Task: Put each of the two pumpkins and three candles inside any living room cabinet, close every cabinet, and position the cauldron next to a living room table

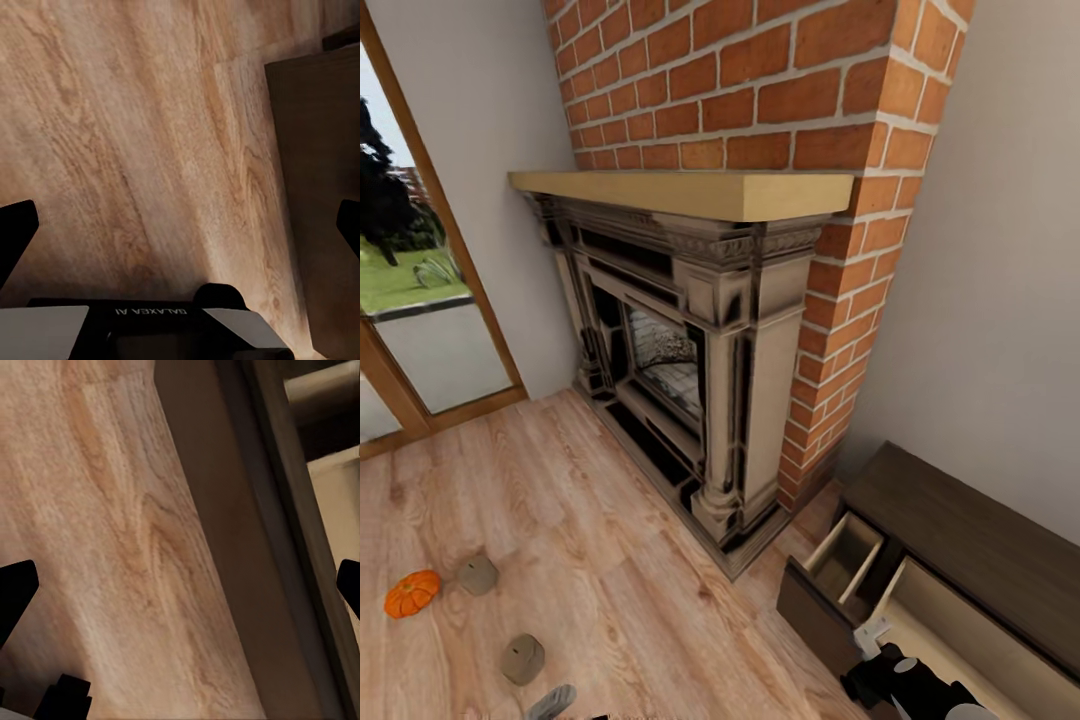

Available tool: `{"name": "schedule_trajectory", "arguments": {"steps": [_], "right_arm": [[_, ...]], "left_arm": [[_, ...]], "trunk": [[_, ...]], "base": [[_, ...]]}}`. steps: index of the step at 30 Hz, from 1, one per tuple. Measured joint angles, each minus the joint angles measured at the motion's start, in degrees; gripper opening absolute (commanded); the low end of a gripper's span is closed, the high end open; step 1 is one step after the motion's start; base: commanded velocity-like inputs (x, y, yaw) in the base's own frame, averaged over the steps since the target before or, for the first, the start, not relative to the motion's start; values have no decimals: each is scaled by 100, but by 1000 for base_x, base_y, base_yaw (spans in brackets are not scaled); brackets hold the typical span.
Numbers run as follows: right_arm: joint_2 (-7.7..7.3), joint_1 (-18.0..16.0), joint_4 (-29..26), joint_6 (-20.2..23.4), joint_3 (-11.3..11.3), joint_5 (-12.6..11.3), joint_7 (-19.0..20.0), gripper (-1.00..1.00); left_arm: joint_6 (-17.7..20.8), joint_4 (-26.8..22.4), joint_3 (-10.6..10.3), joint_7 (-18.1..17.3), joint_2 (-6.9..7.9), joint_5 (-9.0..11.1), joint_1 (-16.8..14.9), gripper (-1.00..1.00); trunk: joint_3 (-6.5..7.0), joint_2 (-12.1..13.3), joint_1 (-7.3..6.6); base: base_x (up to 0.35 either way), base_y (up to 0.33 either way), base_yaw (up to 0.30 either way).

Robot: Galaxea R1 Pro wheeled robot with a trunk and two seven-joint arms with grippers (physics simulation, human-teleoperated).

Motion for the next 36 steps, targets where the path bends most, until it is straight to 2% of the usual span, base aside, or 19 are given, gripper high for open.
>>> {"name": "schedule_trajectory", "arguments": {"steps": [23, 25, 27, 29, 31, 34, 36], "right_arm": [[4, 0, -13, 80, 20, -2, 19, 100], [38, -3, -16, 97, 49, -1, 19, 100], [139, -6, -34, 119, 85, -2, 19, 100], [197, -13, -70, 301, 130, 6, 15, 100], [241, -26, -88, 531, 144, 2, 16, 100], [427, -45, -109, 785, 154, 0, 11, 100], [486, -54, -121, 848, 160, 9, 10, 100]], "left_arm": [[0, 16, 9, 24, 15, 4, -3, 100], [1, 7, 12, 87, 12, 4, -1, 100], [4, -23, 17, 276, -1, -2, -2, 100], [7, -49, 23, 453, -26, 2, -4, 100], [11, -56, 22, 510, -47, 4, -4, 100], [35, -66, 21, 517, -60, 15, -6, 100], [55, -93, 25, 498, -65, 20, -7, 100]], "trunk": [[-9, 0, 0], [-14, 0, 0], [-19, 0, 0], [-25, 0, 0], [-33, 0, 0], [-47, 0, 0], [-57, 0, 0]], "base": [[0, 0, 299], [0, 0, 299], [0, 0, 299], [0, 0, 289], [0, 0, 272], [0, 0, 257], [0, 0, 191]]}}
